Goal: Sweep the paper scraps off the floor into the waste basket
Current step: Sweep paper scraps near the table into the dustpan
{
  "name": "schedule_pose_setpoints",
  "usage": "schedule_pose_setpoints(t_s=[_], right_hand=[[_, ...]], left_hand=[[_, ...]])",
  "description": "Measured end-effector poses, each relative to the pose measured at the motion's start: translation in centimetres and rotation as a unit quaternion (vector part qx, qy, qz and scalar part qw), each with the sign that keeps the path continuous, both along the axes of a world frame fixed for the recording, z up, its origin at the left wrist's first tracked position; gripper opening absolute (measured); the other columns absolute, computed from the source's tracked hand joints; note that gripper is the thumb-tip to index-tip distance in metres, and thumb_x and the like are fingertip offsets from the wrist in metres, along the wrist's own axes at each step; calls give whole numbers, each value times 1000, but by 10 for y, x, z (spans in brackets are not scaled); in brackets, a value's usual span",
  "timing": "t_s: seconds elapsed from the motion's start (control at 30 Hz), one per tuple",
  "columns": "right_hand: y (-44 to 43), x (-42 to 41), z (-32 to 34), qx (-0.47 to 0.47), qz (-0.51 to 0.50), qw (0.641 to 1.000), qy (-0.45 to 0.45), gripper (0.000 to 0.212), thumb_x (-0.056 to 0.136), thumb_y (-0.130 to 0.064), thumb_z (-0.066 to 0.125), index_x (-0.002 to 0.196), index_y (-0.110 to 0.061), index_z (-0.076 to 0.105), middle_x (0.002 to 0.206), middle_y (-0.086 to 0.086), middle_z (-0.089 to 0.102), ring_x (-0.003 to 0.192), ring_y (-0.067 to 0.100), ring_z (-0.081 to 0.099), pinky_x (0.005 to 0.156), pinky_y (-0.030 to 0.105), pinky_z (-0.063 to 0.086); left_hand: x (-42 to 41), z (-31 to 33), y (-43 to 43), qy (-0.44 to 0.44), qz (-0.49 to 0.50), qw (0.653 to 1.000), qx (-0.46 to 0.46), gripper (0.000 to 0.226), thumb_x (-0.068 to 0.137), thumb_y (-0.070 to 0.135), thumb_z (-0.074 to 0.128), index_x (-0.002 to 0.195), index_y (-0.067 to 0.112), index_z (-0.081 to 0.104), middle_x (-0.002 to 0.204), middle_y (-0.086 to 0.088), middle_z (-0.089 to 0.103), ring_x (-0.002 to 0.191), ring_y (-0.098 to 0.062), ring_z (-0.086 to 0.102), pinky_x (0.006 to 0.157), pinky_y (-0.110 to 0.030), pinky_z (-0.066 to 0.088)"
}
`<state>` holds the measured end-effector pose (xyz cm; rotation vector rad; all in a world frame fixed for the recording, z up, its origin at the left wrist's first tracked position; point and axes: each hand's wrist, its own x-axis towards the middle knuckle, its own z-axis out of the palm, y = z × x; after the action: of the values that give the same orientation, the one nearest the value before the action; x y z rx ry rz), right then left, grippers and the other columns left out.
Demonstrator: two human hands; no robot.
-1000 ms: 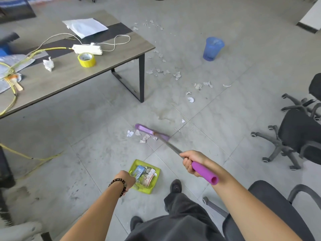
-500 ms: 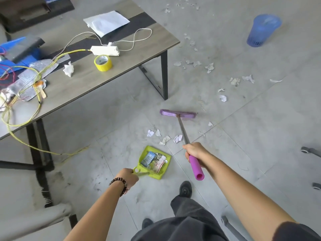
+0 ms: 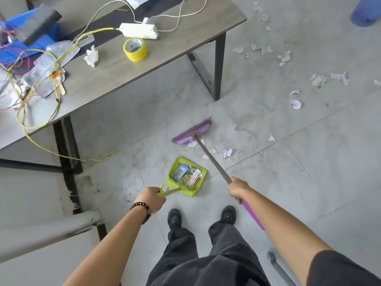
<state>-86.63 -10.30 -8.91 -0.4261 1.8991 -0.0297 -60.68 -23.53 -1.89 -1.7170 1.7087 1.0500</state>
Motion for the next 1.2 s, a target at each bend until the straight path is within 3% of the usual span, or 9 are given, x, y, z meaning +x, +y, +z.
schedule_pose_setpoints(t_s=[0.13, 0.37, 0.73, 0.8, 0.9, 1.0, 1.07, 1.13, 1.2], right_hand=[[26, -11, 5, 31, 45, 994, 97, 42, 94, -29, 32, 133, -29, 48, 108, 4, 61, 89, 26, 61, 73, 32, 53], [80, 24, 46, 106, -1, 979, 176, 36, 96, -31, 32, 124, -25, 54, 108, -1, 59, 91, 23, 57, 75, 32, 46], [97, 114, 51, 50, -290, 950, 107, 29, 99, -25, 30, 112, -15, 54, 78, 7, 58, 48, 21, 51, 39, 21, 38], [80, 110, 49, 56, -263, 959, 94, 27, 96, -11, 35, 112, -6, 56, 70, 9, 57, 48, 24, 56, 42, 25, 41], [48, 107, 50, 55, -226, 970, 73, 32, 87, 4, 52, 119, 4, 55, 73, 7, 52, 64, 23, 58, 56, 28, 48], [25, 106, 48, 69, -236, 968, 45, 31, 73, 16, 56, 100, 1, 56, 77, 11, 57, 69, 25, 64, 56, 28, 54], [17, 108, 40, 42, -283, 958, 12, 22, 73, 10, 49, 93, 3, 57, 79, 17, 60, 67, 31, 63, 68, 35, 57], [11, 115, 33, 17, -375, 927, -6, 29, 81, -3, 37, 104, 3, 53, 73, 17, 62, 51, 25, 55, 61, 35, 54], [7, 126, 25, 15, -381, 924, -10, 35, 84, -6, 33, 114, 3, 48, 77, 18, 69, 42, 22, 55, 53, 27, 47]], left_hand=[[-1, -3, -25, 10, -47, 999, 1, 11, 82, 15, 52, 80, 17, 62, 53, 0, 43, 42, -19, 35, 43, -18, 29], [5, -9, -58, 37, -146, 988, 29, 23, 79, 15, 51, 93, 11, 69, 55, 0, 49, 44, -20, 43, 44, -17, 38], [8, -13, -67, 56, -215, 972, 69, 8, 79, 6, 49, 75, 10, 55, 59, -4, 45, 45, -21, 40, 42, -18, 34], [7, -13, -68, 55, -214, 973, 67, 9, 79, 6, 49, 74, 10, 54, 59, -4, 45, 44, -21, 39, 42, -18, 33], [12, -13, -70, 53, -193, 978, 63, 9, 80, 7, 49, 73, 11, 54, 58, -4, 42, 43, -20, 36, 42, -17, 31], [21, -16, -74, 46, -172, 982, 55, 11, 81, 9, 50, 71, 12, 54, 56, -3, 43, 42, -20, 38, 43, -17, 33], [26, -20, -77, 41, -171, 983, 47, 11, 81, 10, 51, 74, 13, 58, 55, -3, 46, 42, -20, 41, 44, -18, 35], [28, -24, -80, 39, -169, 984, 41, 14, 80, 10, 51, 83, 11, 65, 56, -3, 48, 44, -21, 42, 45, -19, 37], [30, -29, -83, 40, -173, 984, 32, 22, 79, 9, 51, 91, 7, 69, 57, -2, 47, 46, -21, 41, 46, -19, 36]])
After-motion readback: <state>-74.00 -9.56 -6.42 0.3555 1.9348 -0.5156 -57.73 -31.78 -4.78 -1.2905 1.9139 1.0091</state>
